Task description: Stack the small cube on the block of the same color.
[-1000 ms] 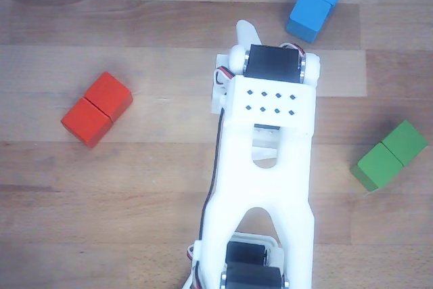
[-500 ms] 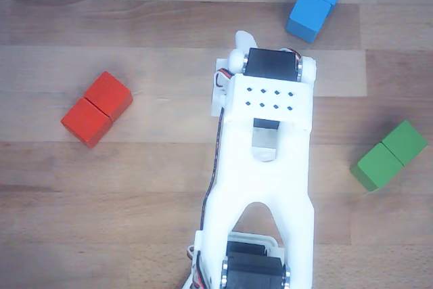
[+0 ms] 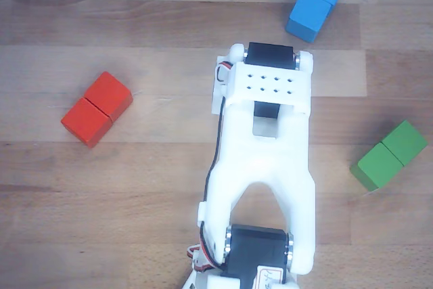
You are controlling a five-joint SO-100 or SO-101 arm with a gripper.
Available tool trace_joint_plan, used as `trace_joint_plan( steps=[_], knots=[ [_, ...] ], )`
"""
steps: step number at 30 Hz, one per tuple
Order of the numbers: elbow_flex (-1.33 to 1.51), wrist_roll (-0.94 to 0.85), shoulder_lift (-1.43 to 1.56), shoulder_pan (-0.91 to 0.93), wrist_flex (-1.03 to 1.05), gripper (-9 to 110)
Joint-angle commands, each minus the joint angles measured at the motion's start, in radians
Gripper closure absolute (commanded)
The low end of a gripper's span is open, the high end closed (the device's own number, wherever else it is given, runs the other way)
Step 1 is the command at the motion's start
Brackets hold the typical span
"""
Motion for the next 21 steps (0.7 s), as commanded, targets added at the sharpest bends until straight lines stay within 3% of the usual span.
trace_joint_plan(
  steps=[1,15,21],
  knots=[
    [-0.006,0.006,0.002,0.003,-0.031,54],
    [-0.006,0.006,-0.032,0.009,-0.035,54],
    [-0.008,0.006,-0.032,0.009,-0.035,63]
  ],
)
